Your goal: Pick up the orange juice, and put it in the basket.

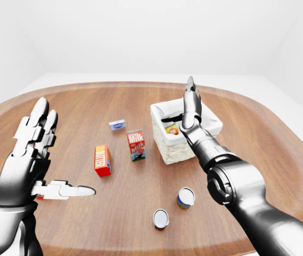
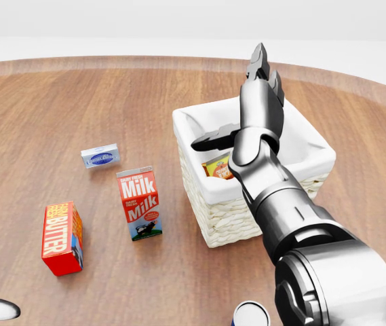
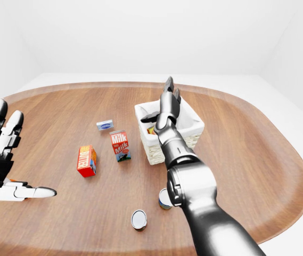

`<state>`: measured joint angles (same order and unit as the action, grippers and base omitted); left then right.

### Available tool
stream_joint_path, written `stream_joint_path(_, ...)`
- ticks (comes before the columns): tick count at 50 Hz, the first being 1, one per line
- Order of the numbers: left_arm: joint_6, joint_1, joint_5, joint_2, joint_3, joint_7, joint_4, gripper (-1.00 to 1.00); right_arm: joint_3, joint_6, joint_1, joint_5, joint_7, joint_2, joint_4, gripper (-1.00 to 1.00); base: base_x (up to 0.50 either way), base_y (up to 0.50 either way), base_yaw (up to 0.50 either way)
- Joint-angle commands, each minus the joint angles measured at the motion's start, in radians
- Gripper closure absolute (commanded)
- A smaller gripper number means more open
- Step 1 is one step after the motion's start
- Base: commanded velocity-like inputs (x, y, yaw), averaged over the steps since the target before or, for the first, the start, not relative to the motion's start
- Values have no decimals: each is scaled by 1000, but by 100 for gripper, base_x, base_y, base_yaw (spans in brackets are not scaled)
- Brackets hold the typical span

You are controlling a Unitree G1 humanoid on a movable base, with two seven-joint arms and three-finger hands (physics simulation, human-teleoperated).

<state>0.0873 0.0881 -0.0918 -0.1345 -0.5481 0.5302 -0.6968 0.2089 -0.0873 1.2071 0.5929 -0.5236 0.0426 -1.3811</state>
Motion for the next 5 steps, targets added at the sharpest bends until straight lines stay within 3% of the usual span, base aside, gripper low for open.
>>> stream_joint_path(1, 0, 0, -1, 0, 0, 0, 1, -100, -2, 0, 6, 2, 0, 4, 1, -100, 0, 0, 0)
stream_joint_path(5, 0, 0, -1, 0, 0, 0, 1, -100, -3, 0, 13, 4, 0, 7, 1, -100, 0, 0, 0)
